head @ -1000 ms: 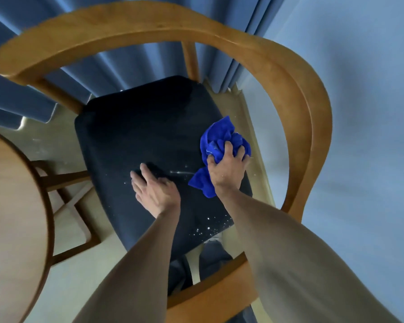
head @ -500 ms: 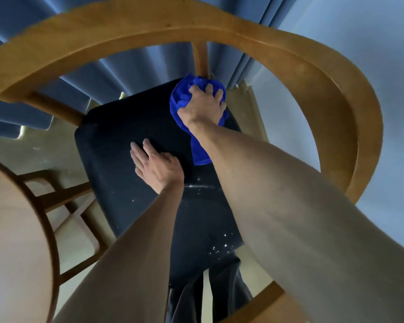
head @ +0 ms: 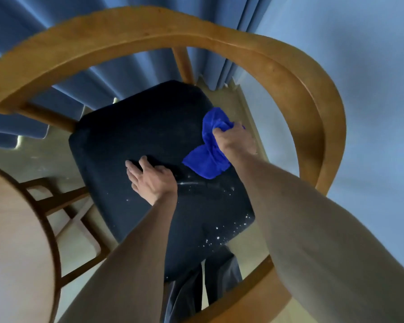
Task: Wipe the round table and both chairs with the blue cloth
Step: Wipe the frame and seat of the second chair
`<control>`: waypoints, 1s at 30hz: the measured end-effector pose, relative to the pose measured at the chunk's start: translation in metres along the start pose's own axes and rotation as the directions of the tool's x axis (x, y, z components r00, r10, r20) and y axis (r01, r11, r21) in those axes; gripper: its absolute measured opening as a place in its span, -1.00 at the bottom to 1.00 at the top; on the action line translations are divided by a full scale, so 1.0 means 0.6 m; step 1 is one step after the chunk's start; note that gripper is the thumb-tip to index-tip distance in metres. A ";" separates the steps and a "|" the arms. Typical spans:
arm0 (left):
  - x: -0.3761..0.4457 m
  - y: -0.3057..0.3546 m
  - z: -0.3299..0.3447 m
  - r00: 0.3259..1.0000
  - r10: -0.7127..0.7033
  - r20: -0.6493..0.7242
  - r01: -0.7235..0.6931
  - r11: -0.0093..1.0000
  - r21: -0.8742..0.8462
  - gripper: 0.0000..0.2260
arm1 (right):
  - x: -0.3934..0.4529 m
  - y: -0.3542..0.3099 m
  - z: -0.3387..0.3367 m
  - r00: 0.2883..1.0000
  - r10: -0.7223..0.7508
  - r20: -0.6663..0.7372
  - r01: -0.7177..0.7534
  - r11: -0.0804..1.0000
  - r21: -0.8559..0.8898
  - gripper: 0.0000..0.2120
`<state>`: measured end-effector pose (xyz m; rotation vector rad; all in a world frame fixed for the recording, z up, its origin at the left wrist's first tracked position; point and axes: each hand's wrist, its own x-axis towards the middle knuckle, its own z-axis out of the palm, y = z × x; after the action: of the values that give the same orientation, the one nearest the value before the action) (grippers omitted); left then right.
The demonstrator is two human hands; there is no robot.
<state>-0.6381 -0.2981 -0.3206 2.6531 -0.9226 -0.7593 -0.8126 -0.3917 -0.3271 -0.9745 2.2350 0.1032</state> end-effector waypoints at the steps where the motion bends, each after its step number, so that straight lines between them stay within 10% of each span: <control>1: -0.013 -0.005 0.003 1.000 -0.026 0.002 0.026 1.000 -0.010 -0.61 | -0.002 0.027 -0.003 1.000 0.018 0.013 -0.018 1.000 0.019 -0.37; 30: -0.033 -0.348 -0.120 0.914 -0.401 -0.067 0.378 0.900 -0.218 -0.51 | -0.345 0.027 0.263 0.821 -0.538 -0.192 0.539 0.841 -0.048 -0.40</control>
<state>-0.5056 -0.1206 -0.3303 2.6917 -0.2636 -0.7304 -0.6350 -0.2010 -0.3218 -1.6373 2.0341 -0.2713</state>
